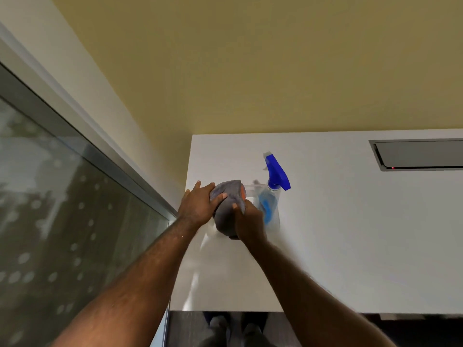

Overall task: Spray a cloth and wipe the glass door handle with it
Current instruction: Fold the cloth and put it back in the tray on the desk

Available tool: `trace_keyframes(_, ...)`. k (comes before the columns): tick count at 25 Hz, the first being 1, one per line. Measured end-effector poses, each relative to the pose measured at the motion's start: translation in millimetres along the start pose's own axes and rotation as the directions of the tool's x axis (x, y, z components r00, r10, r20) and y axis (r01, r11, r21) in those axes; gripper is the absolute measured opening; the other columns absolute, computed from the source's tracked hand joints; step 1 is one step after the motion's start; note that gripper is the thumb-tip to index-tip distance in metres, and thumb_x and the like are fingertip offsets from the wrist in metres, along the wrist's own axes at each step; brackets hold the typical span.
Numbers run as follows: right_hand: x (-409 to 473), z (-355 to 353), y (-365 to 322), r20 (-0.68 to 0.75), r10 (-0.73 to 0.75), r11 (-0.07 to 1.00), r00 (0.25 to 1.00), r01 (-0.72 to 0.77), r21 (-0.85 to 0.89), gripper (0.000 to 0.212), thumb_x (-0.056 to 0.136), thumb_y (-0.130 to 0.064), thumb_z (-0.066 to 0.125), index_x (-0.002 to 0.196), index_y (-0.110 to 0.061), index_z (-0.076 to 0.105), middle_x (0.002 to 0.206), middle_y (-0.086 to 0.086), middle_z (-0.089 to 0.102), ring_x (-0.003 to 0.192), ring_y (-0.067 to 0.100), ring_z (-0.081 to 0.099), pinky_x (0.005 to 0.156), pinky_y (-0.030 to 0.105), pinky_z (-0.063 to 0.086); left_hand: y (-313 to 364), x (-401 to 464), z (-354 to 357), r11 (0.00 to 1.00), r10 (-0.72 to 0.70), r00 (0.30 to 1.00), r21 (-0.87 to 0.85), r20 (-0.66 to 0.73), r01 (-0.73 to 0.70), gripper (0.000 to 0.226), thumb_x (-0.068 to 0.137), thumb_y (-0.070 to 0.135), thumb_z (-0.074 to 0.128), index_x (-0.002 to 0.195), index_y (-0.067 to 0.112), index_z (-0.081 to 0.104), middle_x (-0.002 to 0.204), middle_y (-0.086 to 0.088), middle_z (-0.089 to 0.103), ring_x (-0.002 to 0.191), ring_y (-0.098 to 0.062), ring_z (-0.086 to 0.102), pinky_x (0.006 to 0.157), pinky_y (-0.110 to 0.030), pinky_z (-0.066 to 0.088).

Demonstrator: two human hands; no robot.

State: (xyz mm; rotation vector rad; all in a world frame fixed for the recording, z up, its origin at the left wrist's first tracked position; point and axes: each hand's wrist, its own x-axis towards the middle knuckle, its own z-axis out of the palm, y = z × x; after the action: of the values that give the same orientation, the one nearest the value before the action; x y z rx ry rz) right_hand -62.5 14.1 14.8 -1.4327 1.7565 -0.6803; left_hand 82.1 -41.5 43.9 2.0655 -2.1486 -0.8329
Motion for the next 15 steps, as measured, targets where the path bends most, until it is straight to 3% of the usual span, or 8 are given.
trace_keyframes(2, 7, 5, -5, -0.050, 0.141, 0.987, 0.989, -0.136, 0.081, 0.016, 0.100, -0.021, 0.048, 0.099, -0.012, 0.062, 0.086, 0.003, 0.065, 0.080, 0.012, 0.060, 0.067, 0.011, 0.043, -5, 13, 3, 0.999, 0.036, 0.997, 0.037, 0.069, -0.039, 0.066, 0.095, 0.062, 0.033, 0.144, 0.020, 0.043, 0.153, -0.004, 0.042, 0.149, -0.029, 0.021, 0.117, -0.053, 0.020)
trace_keyframes(4, 13, 13, -7, -0.038, 0.244, 0.960, 0.969, -0.236, 0.149, 0.018, 0.100, -0.022, 0.047, 0.083, -0.023, 0.053, 0.076, -0.010, 0.059, 0.073, 0.002, 0.055, 0.056, 0.005, 0.039, -10, 26, 6, 0.993, 0.085, 0.992, 0.070, 0.096, -0.092, 0.059, 0.096, 0.057, 0.039, 0.137, 0.016, 0.049, 0.147, -0.009, 0.049, 0.146, -0.033, 0.025, 0.114, -0.053, 0.023)
trace_keyframes(7, 17, 21, -4, 0.001, 0.341, 0.921, 0.940, -0.334, 0.200, 0.023, 0.100, -0.021, 0.047, 0.077, -0.026, 0.047, 0.074, -0.011, 0.054, 0.070, 0.003, 0.053, 0.056, 0.006, 0.038, -15, 37, 15, 0.986, 0.150, 0.985, 0.067, 0.081, -0.155, 0.057, 0.095, 0.052, 0.047, 0.135, 0.012, 0.053, 0.147, -0.010, 0.049, 0.145, -0.034, 0.028, 0.114, -0.056, 0.023)
trace_keyframes(15, 35, 34, 6, 0.108, 0.481, 0.863, 0.870, -0.491, 0.116, 0.013, 0.099, -0.027, 0.049, 0.093, -0.016, 0.047, 0.078, -0.005, 0.052, 0.072, 0.007, 0.051, 0.057, 0.011, 0.036, -34, 57, 33, 0.961, 0.199, 0.967, 0.164, 0.158, -0.224, 0.058, 0.092, 0.056, 0.049, 0.133, 0.016, 0.056, 0.157, -0.007, 0.034, 0.147, -0.034, 0.024, 0.117, -0.057, 0.021)
